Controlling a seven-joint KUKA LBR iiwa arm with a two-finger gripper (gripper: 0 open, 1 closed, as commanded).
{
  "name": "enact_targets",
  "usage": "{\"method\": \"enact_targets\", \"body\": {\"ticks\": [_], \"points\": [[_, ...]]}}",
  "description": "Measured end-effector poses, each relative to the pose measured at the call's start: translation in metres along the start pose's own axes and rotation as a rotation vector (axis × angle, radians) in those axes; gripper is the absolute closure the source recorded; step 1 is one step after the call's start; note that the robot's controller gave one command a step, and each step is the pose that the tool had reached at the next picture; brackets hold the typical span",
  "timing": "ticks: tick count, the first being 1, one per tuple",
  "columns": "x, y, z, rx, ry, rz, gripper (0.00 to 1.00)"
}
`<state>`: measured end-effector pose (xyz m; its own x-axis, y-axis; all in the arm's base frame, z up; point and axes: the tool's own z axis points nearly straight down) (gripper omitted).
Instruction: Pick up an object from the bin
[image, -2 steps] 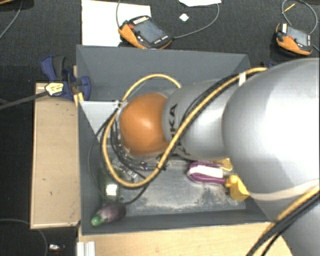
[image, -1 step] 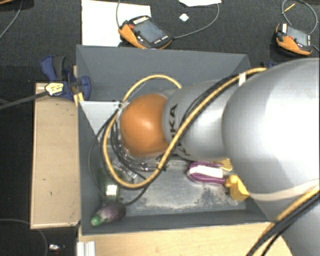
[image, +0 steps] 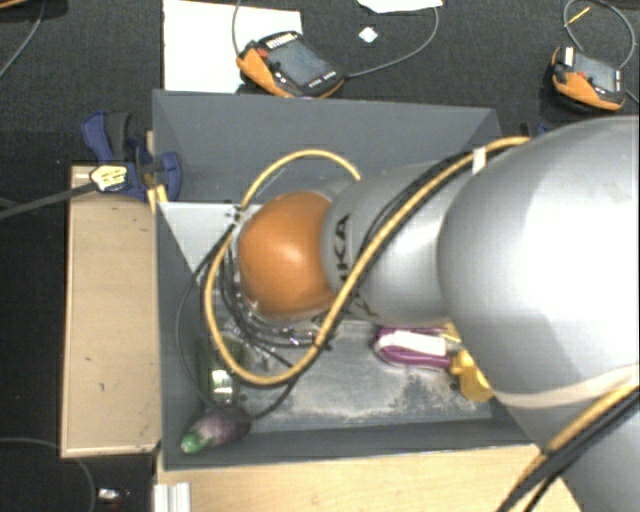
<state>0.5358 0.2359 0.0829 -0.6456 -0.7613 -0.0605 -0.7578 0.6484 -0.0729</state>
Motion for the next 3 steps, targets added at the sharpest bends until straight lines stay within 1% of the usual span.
{"method": "enact_targets", "body": {"ticks": [1, 2, 3], "points": [[0.0041, -0.001, 0.0009, 0.0, -0.01, 0.007, 1.0], [-0.0011, 0.0006, -0.0065, 0.026, -0.046, -0.335, 1.0], [-0.0012, 0.0011, -0.0068, 0.026, -0.045, -0.325, 1.0]]}}
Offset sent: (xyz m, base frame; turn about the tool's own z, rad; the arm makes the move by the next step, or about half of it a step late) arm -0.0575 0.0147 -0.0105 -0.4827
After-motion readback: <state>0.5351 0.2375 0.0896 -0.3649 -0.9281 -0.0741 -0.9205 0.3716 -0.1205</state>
